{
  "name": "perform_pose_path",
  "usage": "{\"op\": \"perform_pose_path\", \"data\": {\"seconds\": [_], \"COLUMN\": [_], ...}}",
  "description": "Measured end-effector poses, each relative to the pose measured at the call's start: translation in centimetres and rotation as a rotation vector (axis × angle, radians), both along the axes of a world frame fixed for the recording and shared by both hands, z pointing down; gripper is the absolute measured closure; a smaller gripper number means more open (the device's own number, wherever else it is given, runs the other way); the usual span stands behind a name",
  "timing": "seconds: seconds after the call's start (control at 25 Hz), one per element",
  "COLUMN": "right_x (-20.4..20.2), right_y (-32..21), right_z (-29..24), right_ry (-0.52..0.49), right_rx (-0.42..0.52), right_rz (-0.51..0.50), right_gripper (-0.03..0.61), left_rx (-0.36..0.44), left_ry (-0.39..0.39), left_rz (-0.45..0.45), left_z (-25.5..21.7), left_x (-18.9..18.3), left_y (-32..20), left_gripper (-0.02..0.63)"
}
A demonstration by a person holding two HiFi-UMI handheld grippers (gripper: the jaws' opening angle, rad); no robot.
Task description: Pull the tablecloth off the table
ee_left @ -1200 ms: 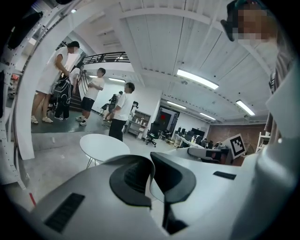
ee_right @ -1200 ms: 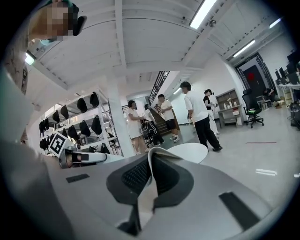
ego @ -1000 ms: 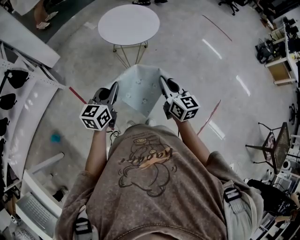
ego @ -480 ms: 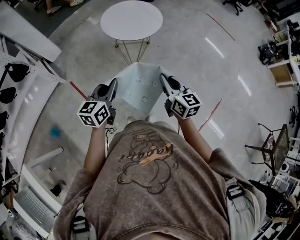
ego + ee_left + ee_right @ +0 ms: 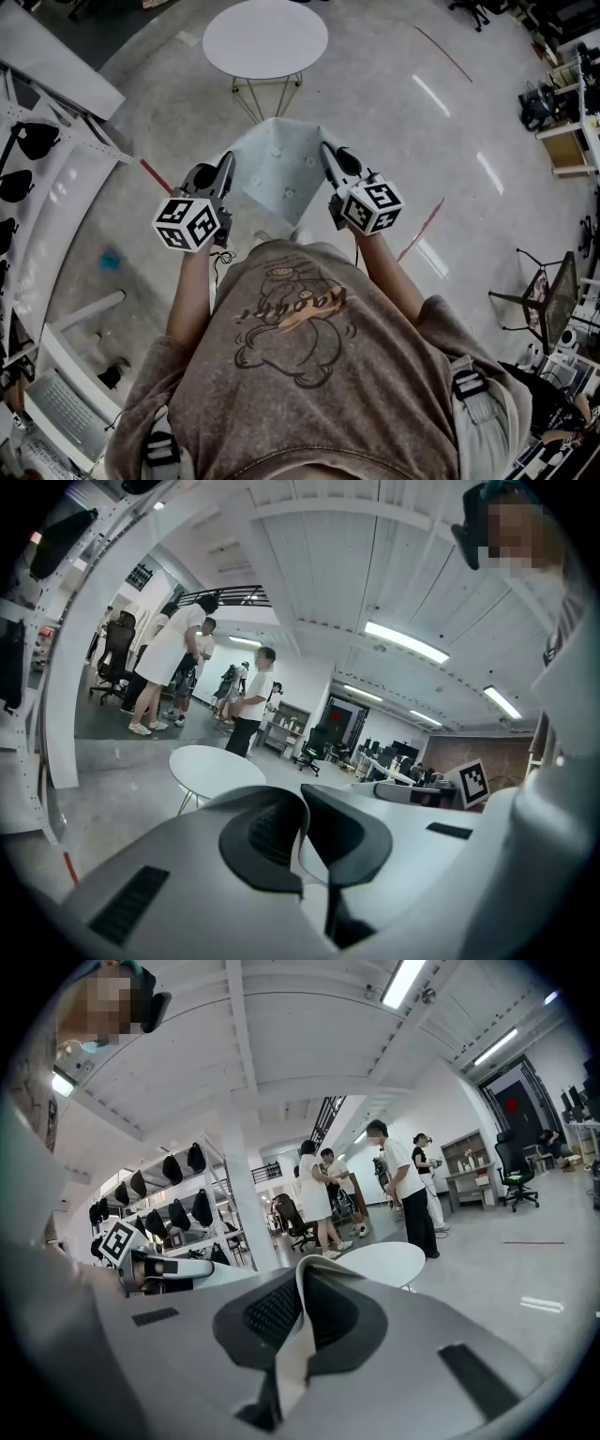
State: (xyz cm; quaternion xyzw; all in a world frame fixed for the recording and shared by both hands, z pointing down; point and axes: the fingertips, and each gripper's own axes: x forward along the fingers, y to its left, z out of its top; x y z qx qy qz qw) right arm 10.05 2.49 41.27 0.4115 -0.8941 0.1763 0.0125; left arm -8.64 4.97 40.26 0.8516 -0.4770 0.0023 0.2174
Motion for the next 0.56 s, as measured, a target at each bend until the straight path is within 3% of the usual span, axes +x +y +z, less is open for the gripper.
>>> {"op": "perform_pose_path", "data": {"seconds": [0.56], "right_x": [0.6], "right_y": [-0.2], "right_z": [-1.1], "right_ry": [-0.006], "right_rx": [0.007], "right_rz": [-0.021], "right_gripper": [0.569], "left_rx": [0.016], "left_ry": [-0.005], "left_rz": [0.003], "left_z": [-1.6], "left_x": [0.5], "left_y": [0.0], "left_gripper": [0.594]}}
